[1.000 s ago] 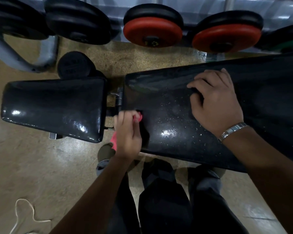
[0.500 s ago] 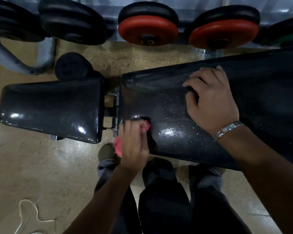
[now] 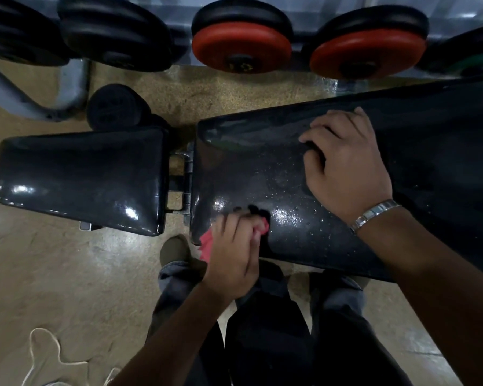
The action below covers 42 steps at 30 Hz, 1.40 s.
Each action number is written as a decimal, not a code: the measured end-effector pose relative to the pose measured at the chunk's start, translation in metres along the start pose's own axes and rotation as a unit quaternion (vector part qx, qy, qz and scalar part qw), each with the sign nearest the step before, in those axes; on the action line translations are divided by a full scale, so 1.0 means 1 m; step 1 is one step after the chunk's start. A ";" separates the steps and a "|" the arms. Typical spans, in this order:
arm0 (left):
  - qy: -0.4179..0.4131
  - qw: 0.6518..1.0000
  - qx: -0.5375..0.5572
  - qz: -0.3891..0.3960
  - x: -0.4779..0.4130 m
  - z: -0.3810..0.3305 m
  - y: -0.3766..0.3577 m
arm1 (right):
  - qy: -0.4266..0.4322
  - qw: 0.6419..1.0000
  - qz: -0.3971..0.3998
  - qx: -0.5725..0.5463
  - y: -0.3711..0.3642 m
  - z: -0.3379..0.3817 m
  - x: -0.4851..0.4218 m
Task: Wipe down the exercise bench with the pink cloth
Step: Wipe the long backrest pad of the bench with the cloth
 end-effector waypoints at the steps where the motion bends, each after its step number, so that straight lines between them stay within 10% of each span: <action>1: -0.030 0.999 -0.009 0.013 0.010 0.000 -0.002 | 0.000 1.000 0.002 -0.003 0.000 0.000 0.000; 15: 0.162 0.963 0.215 -0.024 -0.046 0.028 0.032 | -0.003 1.000 -0.002 -0.003 0.001 0.000 0.001; 24: 0.102 0.984 -0.033 -0.141 -0.039 0.048 0.056 | -0.006 1.000 -0.002 -0.002 0.001 0.000 0.000; 42: 0.079 0.996 -0.031 0.020 -0.040 0.022 0.012 | -0.009 1.000 -0.008 0.004 0.001 0.000 0.000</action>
Point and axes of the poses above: each hand's wrist, its own x-axis away from the middle knuckle, its own y-axis out of the back of the hand, z = x × y, the point moved 10 cm from there along -x, towards the middle knuckle, and after that the axes turned 6 degrees about z, right-handed, at the moved point
